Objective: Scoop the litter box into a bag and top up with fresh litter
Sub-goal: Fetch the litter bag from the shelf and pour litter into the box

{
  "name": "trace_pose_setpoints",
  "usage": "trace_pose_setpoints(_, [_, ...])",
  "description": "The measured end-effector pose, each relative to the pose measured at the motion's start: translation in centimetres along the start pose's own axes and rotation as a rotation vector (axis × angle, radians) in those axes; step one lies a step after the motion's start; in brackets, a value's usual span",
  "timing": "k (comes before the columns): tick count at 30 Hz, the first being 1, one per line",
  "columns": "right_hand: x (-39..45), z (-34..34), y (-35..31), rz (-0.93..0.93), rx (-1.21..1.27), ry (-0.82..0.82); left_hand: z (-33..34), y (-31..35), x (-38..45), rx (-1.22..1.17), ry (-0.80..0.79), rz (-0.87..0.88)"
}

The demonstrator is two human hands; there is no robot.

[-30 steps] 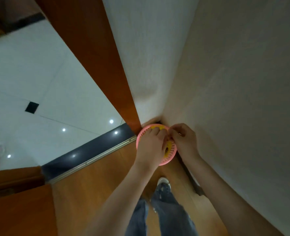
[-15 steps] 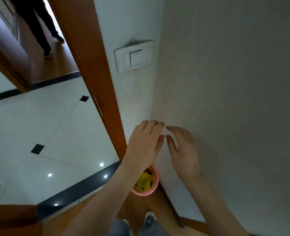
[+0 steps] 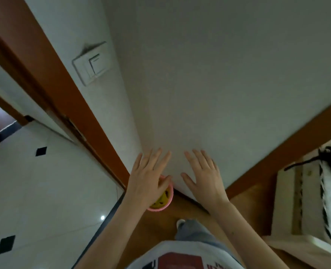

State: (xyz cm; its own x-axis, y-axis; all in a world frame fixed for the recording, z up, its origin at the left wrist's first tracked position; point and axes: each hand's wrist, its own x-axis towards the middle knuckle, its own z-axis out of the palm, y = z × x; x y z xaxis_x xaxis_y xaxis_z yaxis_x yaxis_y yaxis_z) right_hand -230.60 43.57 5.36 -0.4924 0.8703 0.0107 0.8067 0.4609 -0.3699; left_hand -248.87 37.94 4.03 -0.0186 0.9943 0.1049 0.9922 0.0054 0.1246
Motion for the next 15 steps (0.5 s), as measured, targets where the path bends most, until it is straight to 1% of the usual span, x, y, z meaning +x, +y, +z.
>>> trace_pose_setpoints(2, [-3.0,0.3,-0.1,0.075,-0.013,0.01,0.2,0.4,-1.4,-0.055,-0.021,0.07])
trace_pose_setpoints(4, [-6.2,0.5,0.1,0.158,-0.021,0.054,0.6,1.3,-2.5,-0.122,-0.064,0.151])
trace_pose_setpoints(7, [-9.4,0.5,0.4,0.256,-0.052,0.082,1.4,2.7,-3.2,-0.147,-0.107,0.219])
trace_pose_setpoints(10, [-13.0,-0.4,1.5,0.391,-0.057,0.144,1.5,5.6,-3.3,-0.174,-0.159,0.32])
trace_pose_setpoints(15, [-19.0,-2.3,4.4,0.551,-0.021,0.291,0.8,12.5,-2.8,-0.174,-0.168,0.514])
